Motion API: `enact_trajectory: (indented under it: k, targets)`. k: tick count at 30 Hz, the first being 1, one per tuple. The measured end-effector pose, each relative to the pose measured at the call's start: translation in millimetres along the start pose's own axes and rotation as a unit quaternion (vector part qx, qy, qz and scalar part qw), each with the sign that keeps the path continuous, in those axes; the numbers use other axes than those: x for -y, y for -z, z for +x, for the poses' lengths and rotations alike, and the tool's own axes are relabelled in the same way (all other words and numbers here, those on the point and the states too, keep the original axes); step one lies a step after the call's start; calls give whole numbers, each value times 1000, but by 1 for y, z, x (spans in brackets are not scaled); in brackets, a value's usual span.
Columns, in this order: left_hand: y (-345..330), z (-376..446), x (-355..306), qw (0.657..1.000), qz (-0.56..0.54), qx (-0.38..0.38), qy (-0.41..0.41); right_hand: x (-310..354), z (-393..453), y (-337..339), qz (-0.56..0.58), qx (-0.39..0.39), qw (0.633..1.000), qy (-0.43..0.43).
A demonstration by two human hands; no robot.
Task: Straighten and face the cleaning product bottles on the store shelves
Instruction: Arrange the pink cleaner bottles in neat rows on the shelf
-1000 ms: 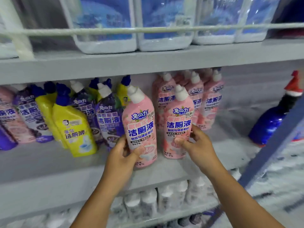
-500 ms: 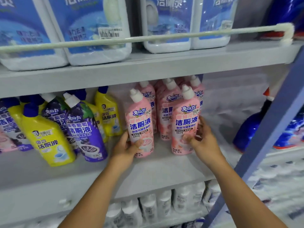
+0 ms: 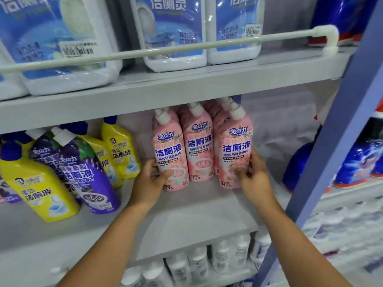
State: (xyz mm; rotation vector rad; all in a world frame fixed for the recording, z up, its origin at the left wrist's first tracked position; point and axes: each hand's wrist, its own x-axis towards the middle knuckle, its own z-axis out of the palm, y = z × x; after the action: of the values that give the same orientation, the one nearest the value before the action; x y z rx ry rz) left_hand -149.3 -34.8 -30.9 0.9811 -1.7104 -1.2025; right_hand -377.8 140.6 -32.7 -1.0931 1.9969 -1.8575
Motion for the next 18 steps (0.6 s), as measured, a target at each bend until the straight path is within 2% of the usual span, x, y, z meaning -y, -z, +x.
enact_trajectory:
  k: [7, 12, 18]
  targets:
    - [-6, 3, 0, 1000, -11, -16, 13, -11, -7, -11, 50, 20, 998, -37]
    - [-4, 7, 2, 999, -25, -11, 21, -12, -5, -11, 26, 31, 999, -16]
    - [-4, 7, 4, 999, -26, -15, 21, -16, -3, -12, -8, 9, 1000, -3]
